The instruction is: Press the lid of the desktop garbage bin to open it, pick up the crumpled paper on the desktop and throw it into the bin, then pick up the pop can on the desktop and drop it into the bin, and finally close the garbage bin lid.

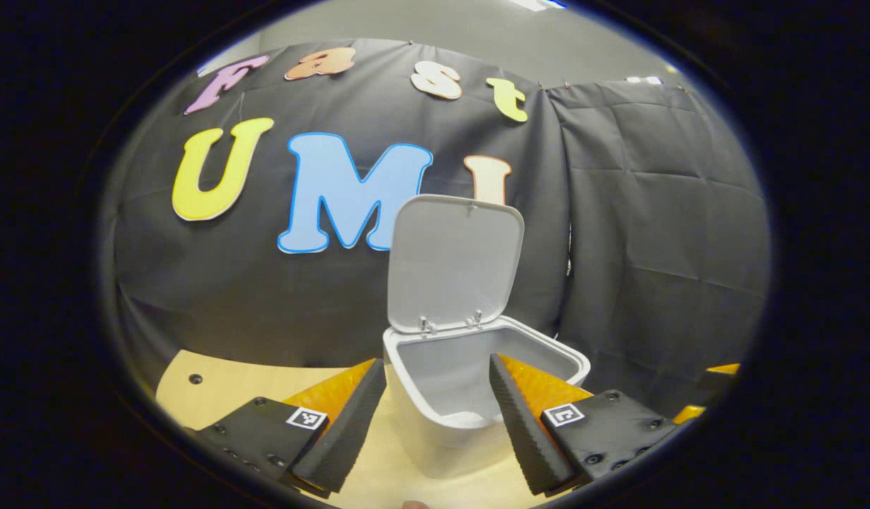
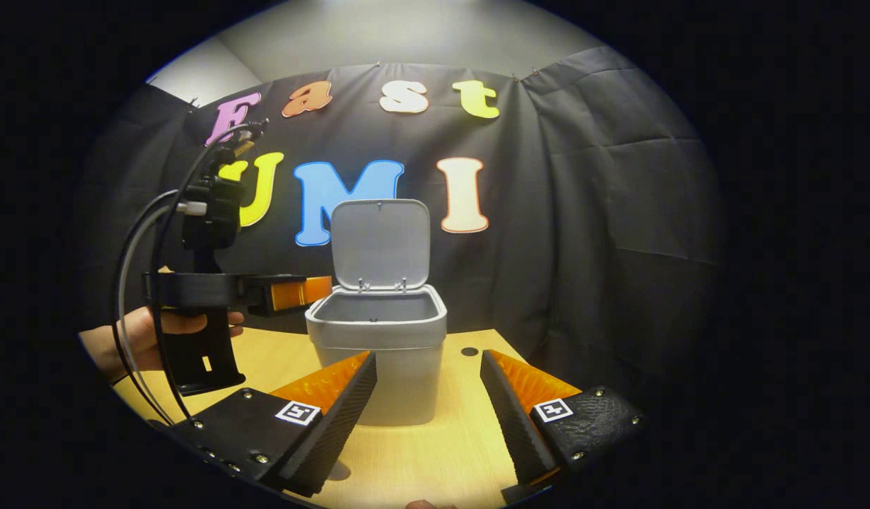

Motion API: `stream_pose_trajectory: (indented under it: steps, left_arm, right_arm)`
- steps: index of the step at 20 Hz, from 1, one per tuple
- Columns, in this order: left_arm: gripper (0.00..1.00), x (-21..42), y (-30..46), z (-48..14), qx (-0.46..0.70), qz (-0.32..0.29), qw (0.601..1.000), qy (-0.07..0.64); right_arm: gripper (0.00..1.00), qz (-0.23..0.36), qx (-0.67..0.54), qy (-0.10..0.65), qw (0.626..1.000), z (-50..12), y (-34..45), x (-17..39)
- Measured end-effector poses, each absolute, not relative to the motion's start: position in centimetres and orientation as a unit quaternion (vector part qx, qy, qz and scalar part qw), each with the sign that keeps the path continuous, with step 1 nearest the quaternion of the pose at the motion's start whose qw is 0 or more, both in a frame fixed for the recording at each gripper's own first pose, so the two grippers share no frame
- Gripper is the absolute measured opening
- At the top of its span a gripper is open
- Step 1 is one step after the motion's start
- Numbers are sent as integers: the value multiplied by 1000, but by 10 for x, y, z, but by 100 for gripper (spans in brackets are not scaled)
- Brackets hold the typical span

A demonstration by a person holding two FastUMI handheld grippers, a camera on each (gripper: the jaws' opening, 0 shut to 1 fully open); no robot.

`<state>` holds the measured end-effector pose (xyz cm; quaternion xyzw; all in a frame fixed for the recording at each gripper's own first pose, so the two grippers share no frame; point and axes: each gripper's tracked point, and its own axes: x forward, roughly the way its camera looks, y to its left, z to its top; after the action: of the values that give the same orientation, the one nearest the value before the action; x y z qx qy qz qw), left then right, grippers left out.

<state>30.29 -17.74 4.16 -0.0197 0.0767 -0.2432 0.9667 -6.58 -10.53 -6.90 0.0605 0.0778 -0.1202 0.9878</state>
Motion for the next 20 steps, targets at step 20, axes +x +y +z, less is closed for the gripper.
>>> stream_pose_trajectory:
  steps: [20]
  left_arm:
    - [95, 213, 3, 41, -11, -79, 996, 49]
  right_arm:
    - [95, 72, 55, 196, 977, -156, 17, -29]
